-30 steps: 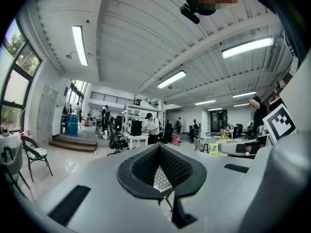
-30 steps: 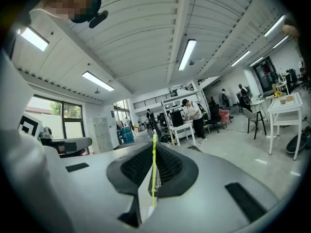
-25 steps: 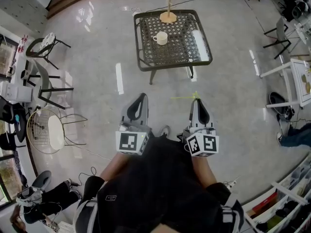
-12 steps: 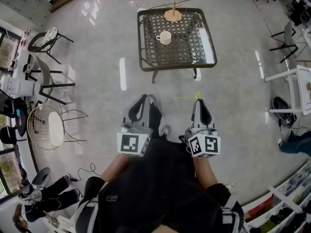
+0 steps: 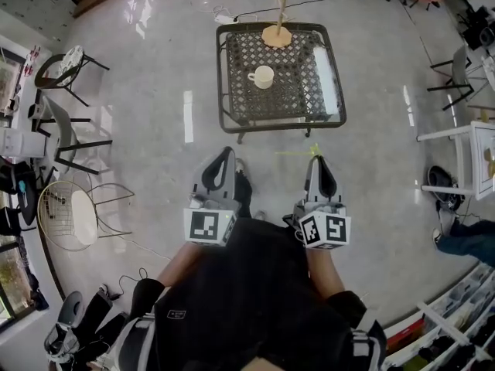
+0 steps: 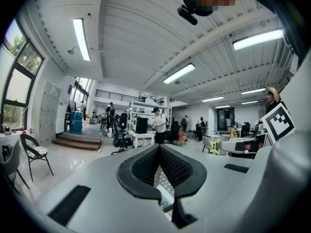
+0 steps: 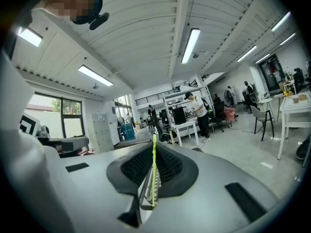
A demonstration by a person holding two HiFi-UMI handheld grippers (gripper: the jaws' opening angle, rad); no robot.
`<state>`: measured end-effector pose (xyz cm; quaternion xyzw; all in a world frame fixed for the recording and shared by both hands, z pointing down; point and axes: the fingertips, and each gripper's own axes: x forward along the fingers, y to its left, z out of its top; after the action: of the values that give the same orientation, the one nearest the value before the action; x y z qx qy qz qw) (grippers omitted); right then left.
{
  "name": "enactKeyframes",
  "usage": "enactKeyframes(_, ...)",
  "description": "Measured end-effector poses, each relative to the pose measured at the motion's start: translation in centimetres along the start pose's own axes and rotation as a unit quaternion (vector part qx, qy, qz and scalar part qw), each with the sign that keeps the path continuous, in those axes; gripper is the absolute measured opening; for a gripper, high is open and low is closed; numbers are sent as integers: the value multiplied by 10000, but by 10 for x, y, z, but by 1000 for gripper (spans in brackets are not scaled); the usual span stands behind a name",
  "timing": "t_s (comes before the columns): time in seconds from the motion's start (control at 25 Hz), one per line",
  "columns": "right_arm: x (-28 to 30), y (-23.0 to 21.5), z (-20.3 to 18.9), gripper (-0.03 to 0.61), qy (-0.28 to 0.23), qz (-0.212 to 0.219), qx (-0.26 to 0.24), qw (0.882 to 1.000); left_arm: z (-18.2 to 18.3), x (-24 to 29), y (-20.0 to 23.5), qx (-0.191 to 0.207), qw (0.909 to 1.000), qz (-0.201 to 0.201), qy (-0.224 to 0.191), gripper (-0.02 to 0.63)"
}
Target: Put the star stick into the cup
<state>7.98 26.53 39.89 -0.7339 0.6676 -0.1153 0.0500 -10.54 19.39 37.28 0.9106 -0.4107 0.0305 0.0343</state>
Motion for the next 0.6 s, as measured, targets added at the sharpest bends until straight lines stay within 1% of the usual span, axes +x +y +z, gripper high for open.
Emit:
enactKeyframes(0.16,54,10,11,21,28,16,-66,10000,16,40,36,-101,9999,37,-96,16)
enactKeyframes(0.32,105,21,23,21,26,-12,-130,9999,24,75,74,-135,9999,1,-47,16)
enactKeyframes(0.48,151,27,30,21,71,-81,-194,9998,29,109,106,-202,9998,-53,-44,17)
enactKeyframes(0.6,175,31,30,21,118,-136,-203,9996,27,128,122,-211,9997,-144,-7,16)
